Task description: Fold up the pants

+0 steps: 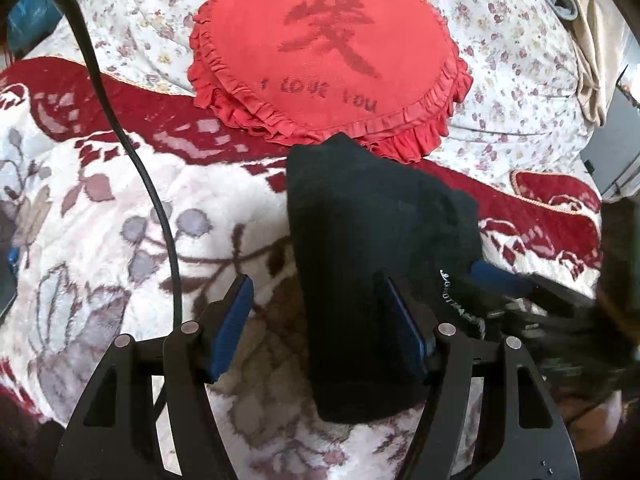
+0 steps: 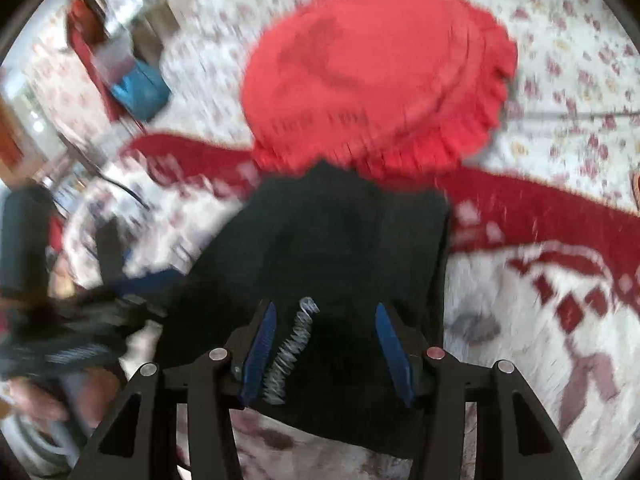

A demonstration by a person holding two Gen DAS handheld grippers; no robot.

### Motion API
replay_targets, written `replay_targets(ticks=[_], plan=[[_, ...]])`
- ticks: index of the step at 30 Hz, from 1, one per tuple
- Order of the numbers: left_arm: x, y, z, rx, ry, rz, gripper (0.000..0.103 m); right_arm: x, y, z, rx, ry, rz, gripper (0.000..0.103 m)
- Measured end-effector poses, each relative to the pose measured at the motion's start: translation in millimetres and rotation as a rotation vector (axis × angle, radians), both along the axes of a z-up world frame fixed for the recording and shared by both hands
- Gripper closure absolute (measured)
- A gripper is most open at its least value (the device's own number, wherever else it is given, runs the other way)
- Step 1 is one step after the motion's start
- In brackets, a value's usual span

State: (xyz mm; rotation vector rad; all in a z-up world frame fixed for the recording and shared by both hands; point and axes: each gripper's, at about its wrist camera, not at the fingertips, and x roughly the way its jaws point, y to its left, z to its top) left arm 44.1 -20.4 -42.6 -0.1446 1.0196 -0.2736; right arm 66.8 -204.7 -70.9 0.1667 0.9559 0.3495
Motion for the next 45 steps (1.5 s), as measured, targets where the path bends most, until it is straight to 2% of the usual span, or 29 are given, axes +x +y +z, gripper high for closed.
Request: replay_targets(ticks=[2, 7, 13, 28, 45], plan=[[-3, -3, 4, 0.017, -0.018, 0.008, 0.036, -3, 2, 2, -0.017, -0.017, -0.008, 0.053], [-15, -4, 15, 0.072, -0.076, 0.040, 0.036, -15, -2, 29, -0.012, -0.074, -0.033, 0.052], [-24, -1, 24, 0.091, -0.117, 0.094, 0.036, -28, -2, 50, -0.040, -0.141, -0.069, 0.050], [-38, -1, 39, 0.152, -0.169, 0.120, 0.036, -33, 1, 52, -0.023, -0.140, -0.073, 0.048], [-38, 4, 38, 0.179, -0.158, 0.140, 0.036, -35, 6, 47, -0.022, -0.119, -0.062, 0.047]])
